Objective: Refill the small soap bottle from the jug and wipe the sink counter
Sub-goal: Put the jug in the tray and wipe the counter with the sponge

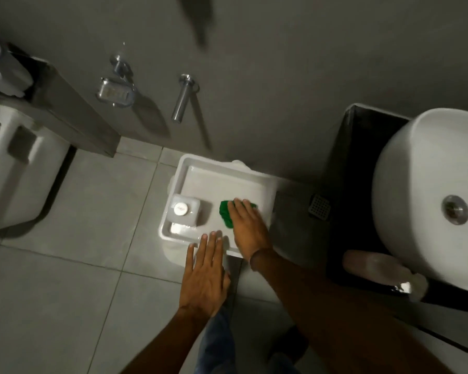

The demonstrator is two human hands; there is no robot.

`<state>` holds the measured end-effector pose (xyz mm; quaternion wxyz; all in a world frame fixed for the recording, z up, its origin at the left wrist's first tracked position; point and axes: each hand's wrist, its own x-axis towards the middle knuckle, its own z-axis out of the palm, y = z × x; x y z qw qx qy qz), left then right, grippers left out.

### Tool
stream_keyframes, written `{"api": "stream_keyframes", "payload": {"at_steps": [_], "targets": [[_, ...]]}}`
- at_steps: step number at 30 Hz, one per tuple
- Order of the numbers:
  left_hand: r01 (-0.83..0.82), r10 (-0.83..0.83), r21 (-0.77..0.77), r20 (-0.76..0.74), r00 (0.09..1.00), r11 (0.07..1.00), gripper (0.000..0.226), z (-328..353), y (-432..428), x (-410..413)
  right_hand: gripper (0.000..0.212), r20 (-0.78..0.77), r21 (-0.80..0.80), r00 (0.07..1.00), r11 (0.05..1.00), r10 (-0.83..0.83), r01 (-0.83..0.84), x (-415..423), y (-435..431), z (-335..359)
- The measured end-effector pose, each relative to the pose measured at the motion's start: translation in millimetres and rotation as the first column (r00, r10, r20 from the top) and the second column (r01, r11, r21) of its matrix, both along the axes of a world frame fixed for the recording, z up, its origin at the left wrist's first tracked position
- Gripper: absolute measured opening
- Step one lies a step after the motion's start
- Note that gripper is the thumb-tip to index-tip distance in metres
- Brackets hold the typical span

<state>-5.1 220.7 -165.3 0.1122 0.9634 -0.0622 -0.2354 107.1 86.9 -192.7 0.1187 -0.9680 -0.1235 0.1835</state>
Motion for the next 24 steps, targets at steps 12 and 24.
{"api": "stream_keyframes", "payload": {"at_steps": [12,24], "targets": [[0.017,0.011,-0.161,0.166,0.986,0.987,0.072,101.8,-106.2,-109.7,0.063,0.068,0.289,0.988,0.951,-0.136,0.111,-184.2,-135.0,162.9],[0.163,-0.105,-0.165,0.315,0.943,0.973,0.081,196.6,-310.1,-135.5,0.066,0.120,0.264,0.929,0.913,-0.350,0.310,-253.4,-369.2,179.8]]}}
